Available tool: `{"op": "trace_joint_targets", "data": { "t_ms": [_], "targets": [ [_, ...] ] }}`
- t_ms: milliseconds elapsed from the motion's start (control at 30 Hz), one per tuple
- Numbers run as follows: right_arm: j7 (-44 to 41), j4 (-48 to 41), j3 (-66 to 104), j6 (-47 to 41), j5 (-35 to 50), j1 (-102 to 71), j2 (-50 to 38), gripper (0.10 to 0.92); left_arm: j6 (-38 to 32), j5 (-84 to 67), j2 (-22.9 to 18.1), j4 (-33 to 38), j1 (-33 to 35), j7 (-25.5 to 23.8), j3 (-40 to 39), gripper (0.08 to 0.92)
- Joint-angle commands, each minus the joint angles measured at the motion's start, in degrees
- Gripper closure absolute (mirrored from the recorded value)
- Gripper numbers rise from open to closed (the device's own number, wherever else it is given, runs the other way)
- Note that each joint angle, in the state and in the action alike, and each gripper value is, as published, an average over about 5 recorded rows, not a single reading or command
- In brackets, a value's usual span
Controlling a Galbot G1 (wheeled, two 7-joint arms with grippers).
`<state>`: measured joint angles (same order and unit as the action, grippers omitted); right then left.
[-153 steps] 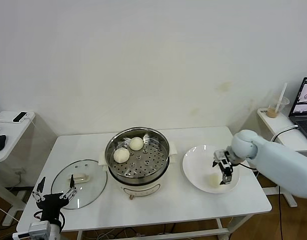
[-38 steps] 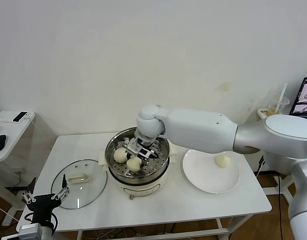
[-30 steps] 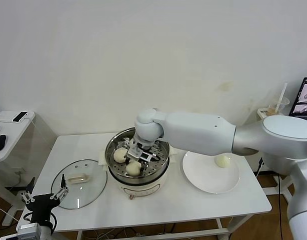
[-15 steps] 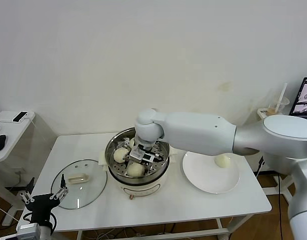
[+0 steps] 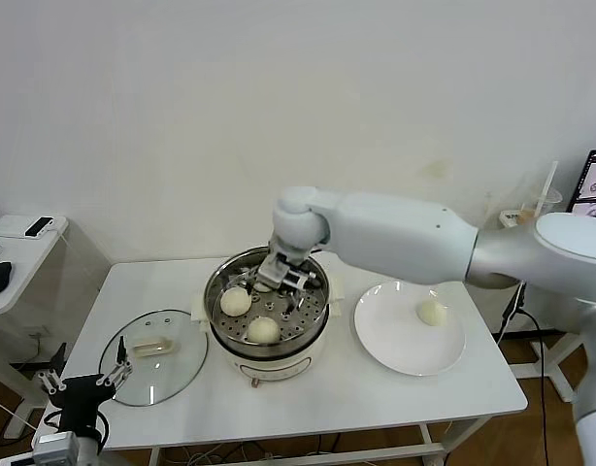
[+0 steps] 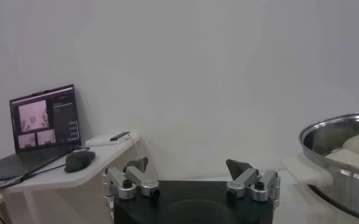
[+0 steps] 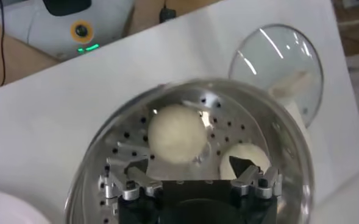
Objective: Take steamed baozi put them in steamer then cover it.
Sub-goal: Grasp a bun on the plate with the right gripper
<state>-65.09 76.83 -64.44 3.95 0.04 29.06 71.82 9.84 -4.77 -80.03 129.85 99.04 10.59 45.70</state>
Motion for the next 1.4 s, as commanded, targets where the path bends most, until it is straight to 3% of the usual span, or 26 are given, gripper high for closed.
{"op": "trace_joint_targets", "data": {
  "t_ms": [33,267,467,733,967,1400],
  "targets": [
    [-0.9,-0.3,4.7,-10.5,1.6,1.6,-5.7,0.203,-0.1,0.0,0.2,-0.1,0.2,0.0,0.0,0.177],
    [-1.6,2.0,8.2,-17.4,-0.8,0.1,-19.8,0.203,0.0,-0.1,0.7,0.6,0.3,-0.3,-0.2,0.177],
    [-3.0,3.1,14.8,-16.4,-3.8,-7.1,-31.2,0.203,-0.1,0.0,1.0,0.6,0.4,-0.5,-1.3,0.177],
    [-4.4,0.8,26.0,-13.2,-11.2,-22.9,-39.6,0.203,-0.1,0.0,1.7,0.5,0.5,-0.5,-1.8,0.177],
    [-3.3,-3.8,33.6,-11.3,-16.7,-34.4,-38.8,0.203,-0.2,0.4,2.0,0.1,1.0,-0.5,-2.1,0.177],
    [0.1,-19.3,39.0,-8.6,-25.0,-37.9,-25.8,0.203,0.2,0.4,1.6,-0.1,0.5,-0.6,-1.6,0.177]
  ]
}}
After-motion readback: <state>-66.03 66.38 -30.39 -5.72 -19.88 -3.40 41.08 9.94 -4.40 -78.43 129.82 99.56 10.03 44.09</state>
